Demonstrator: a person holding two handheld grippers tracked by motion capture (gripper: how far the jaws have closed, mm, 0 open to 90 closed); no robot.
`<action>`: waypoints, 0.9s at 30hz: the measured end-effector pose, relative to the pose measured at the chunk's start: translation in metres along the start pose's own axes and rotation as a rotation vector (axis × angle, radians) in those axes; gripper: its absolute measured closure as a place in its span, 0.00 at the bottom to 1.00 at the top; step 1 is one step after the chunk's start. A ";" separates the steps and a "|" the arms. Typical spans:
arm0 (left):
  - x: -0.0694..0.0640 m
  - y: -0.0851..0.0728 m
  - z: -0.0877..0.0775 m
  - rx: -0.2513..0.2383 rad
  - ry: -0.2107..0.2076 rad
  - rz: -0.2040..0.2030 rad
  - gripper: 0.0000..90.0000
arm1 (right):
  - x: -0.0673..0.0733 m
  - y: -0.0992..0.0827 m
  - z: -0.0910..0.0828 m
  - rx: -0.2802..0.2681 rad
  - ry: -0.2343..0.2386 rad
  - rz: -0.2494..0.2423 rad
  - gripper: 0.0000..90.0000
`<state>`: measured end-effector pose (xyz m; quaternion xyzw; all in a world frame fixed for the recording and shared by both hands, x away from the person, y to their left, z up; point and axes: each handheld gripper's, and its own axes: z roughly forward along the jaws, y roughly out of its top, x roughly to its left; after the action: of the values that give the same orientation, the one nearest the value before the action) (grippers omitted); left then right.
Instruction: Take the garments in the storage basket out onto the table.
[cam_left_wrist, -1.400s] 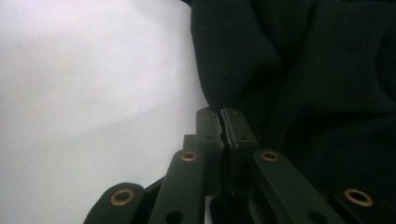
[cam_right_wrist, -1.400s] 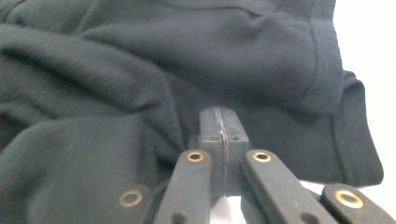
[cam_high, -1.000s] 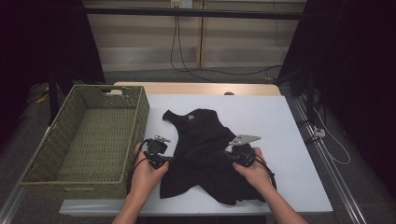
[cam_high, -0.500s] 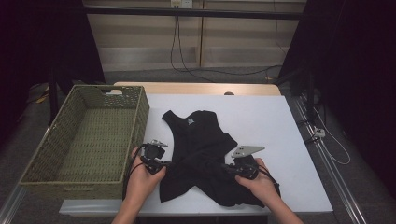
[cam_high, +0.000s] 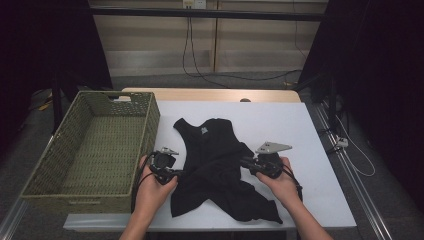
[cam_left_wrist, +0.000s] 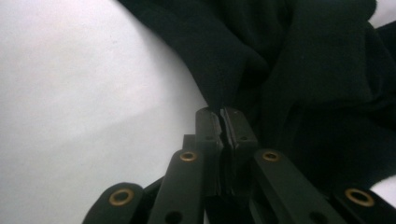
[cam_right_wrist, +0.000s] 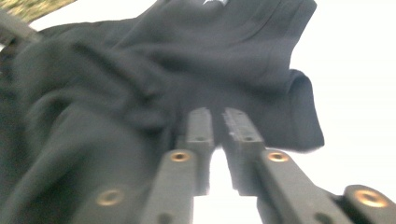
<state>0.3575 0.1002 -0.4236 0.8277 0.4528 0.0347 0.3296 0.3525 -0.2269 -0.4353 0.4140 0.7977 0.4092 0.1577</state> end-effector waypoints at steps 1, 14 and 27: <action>0.001 0.000 0.001 -0.003 0.006 -0.002 0.95 | -0.002 0.002 0.006 0.005 -0.010 -0.005 0.76; 0.003 0.001 0.007 -0.099 0.045 0.044 0.50 | 0.001 0.002 0.041 0.075 -0.010 -0.023 0.63; -0.003 -0.004 0.008 -0.110 0.043 0.032 0.30 | -0.007 0.000 0.033 0.046 -0.045 0.038 0.95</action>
<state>0.3557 0.0954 -0.4319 0.8147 0.4438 0.0826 0.3641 0.3763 -0.2153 -0.4568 0.4417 0.7951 0.3843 0.1580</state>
